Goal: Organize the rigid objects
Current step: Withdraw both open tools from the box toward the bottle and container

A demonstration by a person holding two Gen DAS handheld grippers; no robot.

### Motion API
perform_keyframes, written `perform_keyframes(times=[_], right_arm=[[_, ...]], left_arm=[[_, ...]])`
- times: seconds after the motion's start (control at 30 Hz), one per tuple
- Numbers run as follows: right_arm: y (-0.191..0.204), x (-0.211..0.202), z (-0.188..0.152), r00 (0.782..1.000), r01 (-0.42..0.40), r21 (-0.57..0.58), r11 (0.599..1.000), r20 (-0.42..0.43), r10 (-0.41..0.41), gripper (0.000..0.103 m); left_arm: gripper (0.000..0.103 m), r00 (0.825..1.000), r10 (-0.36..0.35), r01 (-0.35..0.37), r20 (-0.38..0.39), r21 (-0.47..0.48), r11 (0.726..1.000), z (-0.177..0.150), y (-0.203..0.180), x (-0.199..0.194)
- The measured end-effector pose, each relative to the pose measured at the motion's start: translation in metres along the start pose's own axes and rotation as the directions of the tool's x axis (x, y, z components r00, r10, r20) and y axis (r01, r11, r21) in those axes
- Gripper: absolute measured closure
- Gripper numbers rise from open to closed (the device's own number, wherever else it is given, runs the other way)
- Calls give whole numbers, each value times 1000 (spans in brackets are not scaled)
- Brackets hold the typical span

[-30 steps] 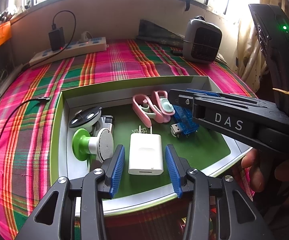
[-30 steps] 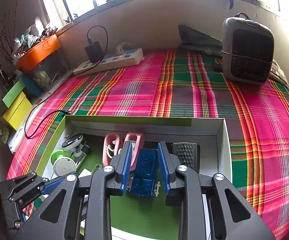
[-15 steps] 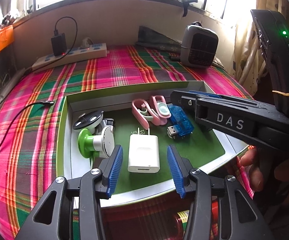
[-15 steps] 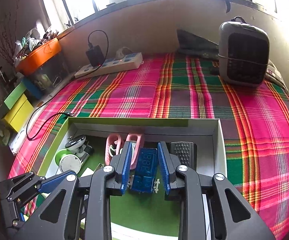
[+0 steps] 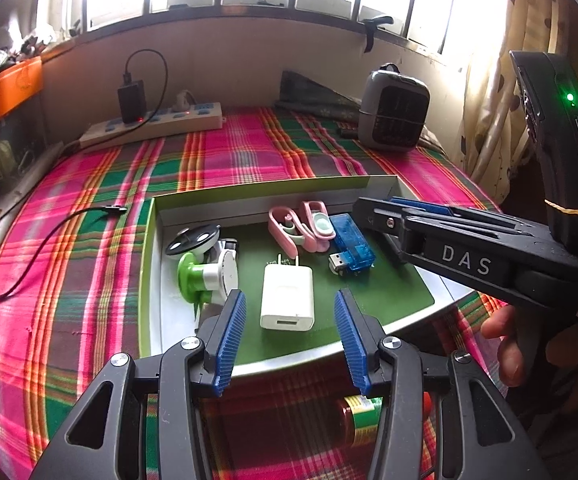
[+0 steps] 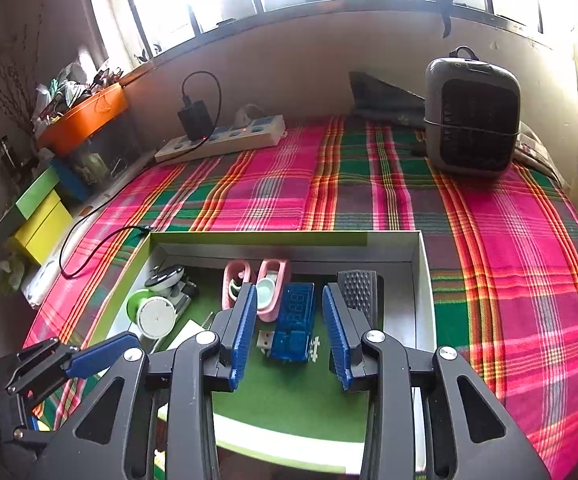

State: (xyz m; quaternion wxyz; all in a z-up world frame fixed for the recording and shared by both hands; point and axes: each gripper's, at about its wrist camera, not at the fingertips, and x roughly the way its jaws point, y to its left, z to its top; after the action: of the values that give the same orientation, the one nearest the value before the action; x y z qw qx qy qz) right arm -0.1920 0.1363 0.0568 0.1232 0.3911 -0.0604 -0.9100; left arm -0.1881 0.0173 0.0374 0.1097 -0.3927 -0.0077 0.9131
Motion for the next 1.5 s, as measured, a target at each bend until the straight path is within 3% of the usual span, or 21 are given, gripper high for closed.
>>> perform_keyframes(times=[0.63,1.5], right_arm=[[0,-37,-35,1000,6,-11,1000,-4,-6,67],[-24,-78,-80,1000,7,12,1000,7,-7,67]], left_arm=[[57,999,-28,29,23,-53,998,-20,9,-33],[54,986,-152,150,-72,-35,988,-51,-20,-26]])
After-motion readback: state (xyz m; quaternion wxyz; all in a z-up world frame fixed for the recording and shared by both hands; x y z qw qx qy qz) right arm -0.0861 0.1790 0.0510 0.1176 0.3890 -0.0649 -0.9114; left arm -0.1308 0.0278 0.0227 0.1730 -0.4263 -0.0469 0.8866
